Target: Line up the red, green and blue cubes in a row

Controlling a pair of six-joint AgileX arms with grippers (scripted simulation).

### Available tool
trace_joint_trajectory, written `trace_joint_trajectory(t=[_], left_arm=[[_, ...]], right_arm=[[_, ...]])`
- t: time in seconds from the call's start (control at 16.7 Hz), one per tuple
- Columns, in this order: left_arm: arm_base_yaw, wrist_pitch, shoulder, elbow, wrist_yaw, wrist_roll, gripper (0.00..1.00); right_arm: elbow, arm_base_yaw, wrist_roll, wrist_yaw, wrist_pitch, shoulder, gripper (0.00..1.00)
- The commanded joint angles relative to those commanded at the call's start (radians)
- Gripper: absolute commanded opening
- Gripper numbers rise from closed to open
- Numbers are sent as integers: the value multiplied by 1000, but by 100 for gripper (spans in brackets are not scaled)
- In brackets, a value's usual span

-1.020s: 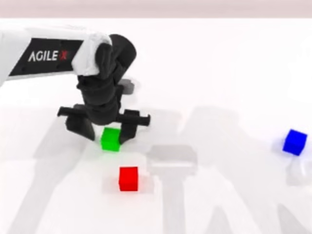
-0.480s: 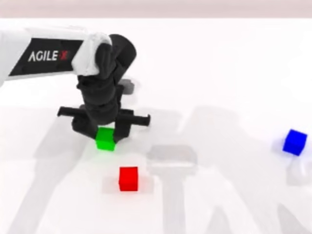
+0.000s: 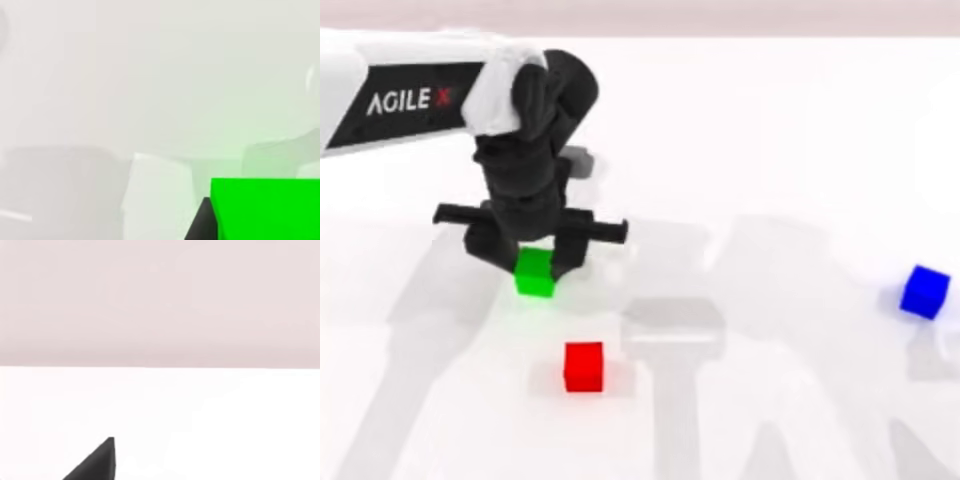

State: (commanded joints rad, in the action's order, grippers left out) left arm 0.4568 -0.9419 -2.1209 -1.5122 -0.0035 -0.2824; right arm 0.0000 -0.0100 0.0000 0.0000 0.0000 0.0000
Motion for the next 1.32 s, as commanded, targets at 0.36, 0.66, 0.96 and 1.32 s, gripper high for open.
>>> trace_joint_trajectory(t=[0.36, 0.66, 0.96, 1.32], left_arm=[[-12, -169, 63, -103, 0, 0, 0], [8, -172, 56, -110, -1, -13, 0], [161, -223, 26, -179, -6, -233, 0], [375, -282, 9, -257, -12, -543, 0]], right_arm=[[0, 0, 0, 0, 0, 0, 100], [0, 0, 0, 0, 0, 0, 100], [0, 0, 0, 0, 0, 0, 100], [0, 0, 0, 0, 0, 0, 100]])
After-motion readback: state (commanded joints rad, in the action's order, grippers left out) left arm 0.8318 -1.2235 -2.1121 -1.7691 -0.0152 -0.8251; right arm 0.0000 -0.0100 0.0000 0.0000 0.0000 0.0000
